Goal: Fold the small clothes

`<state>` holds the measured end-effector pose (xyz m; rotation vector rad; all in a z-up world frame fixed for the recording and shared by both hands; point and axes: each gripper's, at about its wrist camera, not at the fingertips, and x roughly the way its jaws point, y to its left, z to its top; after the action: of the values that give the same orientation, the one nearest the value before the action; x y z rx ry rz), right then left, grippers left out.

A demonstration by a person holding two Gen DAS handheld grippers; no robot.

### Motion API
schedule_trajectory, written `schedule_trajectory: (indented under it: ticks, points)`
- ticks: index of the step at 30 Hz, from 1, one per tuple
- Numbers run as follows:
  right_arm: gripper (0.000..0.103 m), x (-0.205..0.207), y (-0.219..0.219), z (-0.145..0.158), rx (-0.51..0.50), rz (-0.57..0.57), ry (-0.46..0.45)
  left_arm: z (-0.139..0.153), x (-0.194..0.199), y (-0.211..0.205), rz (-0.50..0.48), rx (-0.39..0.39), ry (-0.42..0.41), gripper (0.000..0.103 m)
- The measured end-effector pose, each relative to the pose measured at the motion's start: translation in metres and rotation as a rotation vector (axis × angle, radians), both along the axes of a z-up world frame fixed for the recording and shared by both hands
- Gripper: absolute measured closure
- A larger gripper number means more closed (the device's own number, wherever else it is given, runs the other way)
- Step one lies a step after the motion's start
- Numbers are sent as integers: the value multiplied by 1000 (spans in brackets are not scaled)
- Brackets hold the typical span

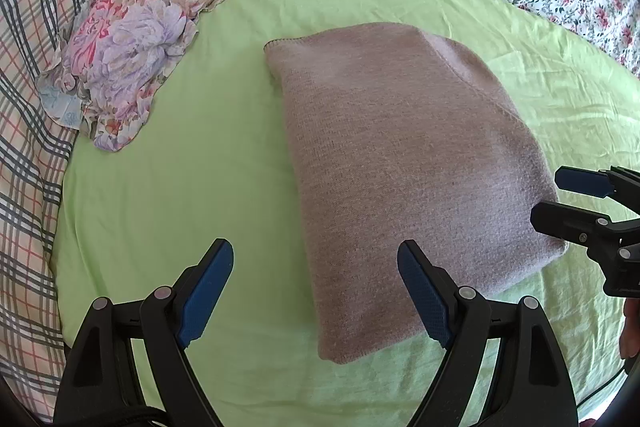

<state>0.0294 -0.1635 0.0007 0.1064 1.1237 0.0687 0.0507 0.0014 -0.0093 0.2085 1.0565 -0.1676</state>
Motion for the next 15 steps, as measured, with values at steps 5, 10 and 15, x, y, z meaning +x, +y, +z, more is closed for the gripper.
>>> schedule_trajectory:
  ticks: [5, 10, 15]
  points:
    - [28, 2, -1, 1, 2, 3, -2, 0, 0, 0, 0, -2, -1, 18]
    - [28, 2, -1, 1, 2, 4, -1, 1, 0, 0, 3, -2, -1, 18]
    - [28, 1, 0, 1, 2, 2, -4, 1, -1, 0, 4, -4, -1, 18]
